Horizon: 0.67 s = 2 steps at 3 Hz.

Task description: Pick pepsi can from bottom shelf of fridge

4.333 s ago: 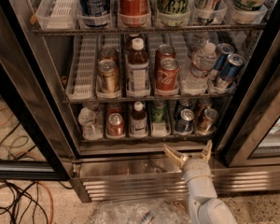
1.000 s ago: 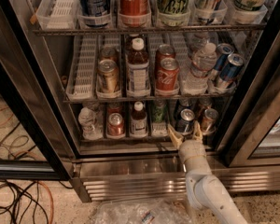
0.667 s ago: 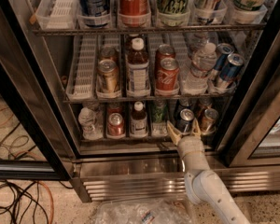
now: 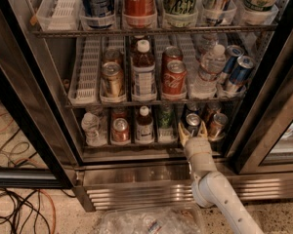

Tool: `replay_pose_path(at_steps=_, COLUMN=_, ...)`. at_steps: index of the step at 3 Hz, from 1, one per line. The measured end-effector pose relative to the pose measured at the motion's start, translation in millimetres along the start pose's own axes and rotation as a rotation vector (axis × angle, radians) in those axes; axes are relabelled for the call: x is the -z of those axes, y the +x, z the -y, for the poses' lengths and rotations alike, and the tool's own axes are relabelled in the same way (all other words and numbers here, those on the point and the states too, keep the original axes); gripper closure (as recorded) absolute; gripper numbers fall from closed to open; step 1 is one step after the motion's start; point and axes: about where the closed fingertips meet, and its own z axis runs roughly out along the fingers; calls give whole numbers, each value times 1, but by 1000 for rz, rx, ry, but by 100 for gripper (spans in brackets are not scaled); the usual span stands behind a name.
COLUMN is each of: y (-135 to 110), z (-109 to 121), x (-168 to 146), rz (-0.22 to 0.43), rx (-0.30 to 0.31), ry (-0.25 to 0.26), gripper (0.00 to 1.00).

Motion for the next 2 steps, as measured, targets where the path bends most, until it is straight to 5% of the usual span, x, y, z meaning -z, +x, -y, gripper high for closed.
replay_pose_path(at_steps=2, y=-5, z=0, x=5, rz=4, rx=-8, ry=-2, gripper=100)
